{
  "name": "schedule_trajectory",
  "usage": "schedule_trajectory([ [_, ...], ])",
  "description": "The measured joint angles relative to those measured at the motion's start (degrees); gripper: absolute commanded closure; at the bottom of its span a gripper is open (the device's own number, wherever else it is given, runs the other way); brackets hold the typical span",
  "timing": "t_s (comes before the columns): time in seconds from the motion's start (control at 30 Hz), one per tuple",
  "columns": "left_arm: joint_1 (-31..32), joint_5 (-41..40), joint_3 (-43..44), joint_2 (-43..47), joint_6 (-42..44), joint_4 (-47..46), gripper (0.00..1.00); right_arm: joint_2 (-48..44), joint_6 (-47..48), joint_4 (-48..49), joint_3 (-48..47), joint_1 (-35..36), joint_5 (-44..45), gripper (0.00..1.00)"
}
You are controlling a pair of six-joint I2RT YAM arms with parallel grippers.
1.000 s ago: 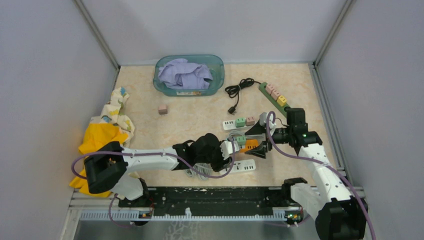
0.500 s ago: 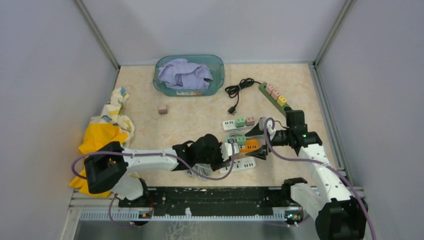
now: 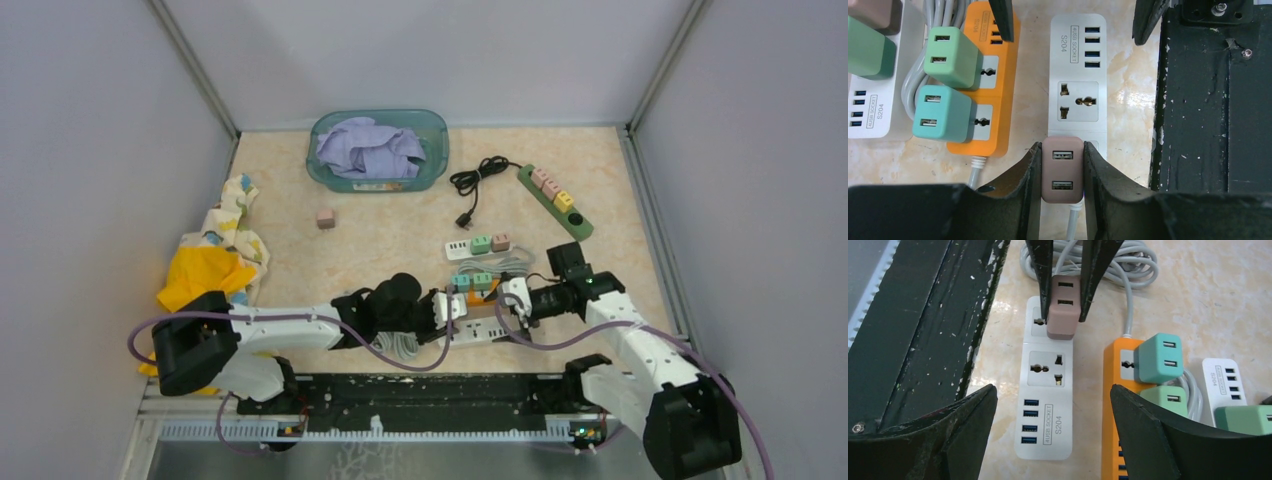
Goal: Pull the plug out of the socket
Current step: Remove the plug from the socket.
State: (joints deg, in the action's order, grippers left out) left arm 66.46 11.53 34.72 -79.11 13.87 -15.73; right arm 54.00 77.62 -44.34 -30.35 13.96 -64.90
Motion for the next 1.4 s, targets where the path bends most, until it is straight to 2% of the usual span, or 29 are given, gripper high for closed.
schedule_trajectory([
  [0.57,0.0,0.5,-2.6,0.9,0.1,-5.3,1.00,3.9,-4.8,9.7,3.1,8.9,11.8,0.28],
  [0.9,0.0,0.5,-4.6,2.3,-0.1,-8.0,1.00,5.7,-6.9,12.7,3.7,11.9,16.3,0.40],
  [1.07,0.0,0.2,-6.3,3.3,-0.3,-10.3,1.00,5.7,-7.4,12.7,3.7,12.2,16.2,0.51],
  [1.17,0.1,0.1,-7.5,3.8,-0.6,-12.0,1.00,5.7,-7.8,13.0,3.7,12.2,15.9,0.61],
  [1.23,0.1,0.1,-8.0,3.9,-0.7,-12.9,1.00,5.7,-7.8,13.0,3.7,12.2,15.7,0.71],
  [1.37,0.1,0.1,-8.6,3.9,-1.2,-14.3,1.00,5.7,-8.2,13.0,3.7,12.2,15.5,0.99],
  [1.4,0.1,0.1,-8.7,3.9,-1.3,-14.7,1.00,5.7,-8.3,13.0,3.7,12.2,15.3,1.00],
])
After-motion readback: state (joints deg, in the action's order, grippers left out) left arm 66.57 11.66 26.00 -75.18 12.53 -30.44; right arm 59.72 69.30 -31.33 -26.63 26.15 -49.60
